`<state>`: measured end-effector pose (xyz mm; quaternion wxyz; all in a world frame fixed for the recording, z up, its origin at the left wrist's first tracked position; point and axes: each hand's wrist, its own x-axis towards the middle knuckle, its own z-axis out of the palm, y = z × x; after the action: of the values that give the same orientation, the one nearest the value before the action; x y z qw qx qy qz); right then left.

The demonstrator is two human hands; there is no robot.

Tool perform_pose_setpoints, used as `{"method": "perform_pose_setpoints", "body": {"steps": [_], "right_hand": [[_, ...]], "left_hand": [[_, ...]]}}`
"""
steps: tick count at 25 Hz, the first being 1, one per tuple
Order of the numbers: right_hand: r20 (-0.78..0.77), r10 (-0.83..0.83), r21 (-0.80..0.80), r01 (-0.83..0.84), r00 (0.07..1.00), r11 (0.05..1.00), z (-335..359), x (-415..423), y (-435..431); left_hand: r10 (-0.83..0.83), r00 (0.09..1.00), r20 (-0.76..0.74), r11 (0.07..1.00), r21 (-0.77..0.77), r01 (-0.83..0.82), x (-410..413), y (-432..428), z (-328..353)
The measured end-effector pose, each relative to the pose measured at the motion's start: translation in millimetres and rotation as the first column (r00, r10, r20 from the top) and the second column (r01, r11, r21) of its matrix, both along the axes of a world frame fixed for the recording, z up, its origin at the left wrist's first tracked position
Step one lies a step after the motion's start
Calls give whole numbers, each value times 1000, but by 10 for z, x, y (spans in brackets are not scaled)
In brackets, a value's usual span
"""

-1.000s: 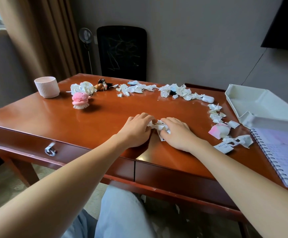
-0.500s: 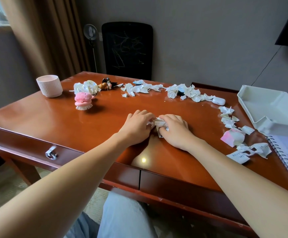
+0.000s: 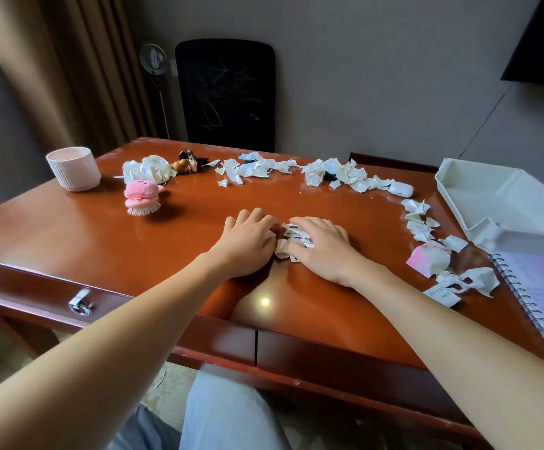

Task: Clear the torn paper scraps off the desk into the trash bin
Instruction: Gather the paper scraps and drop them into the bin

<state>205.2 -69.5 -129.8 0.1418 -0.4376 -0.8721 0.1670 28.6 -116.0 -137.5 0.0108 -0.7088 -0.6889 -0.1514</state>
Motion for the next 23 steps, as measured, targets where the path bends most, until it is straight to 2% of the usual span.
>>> {"method": "perform_pose_setpoints", "body": {"steps": [3,7,12,23], "right_hand": [[54,-8,3,8,999,1000,-34,-14,15],[91,-36,85,28,995,996,-87,-58,83],[83,-59,151,46,995,988,-100,-111,183],[-37,-65,149,70,997,986,-127,-345,276]], "left_hand": [[12,999,49,1000,-5,-12,-9,35,8],[17,990,142,1000,15,-19,-33,27,-21],[43,993,109,999,-29,-40,-96,75,13],[160,982,100,987,-8,-160,-263,237,-10]]}}
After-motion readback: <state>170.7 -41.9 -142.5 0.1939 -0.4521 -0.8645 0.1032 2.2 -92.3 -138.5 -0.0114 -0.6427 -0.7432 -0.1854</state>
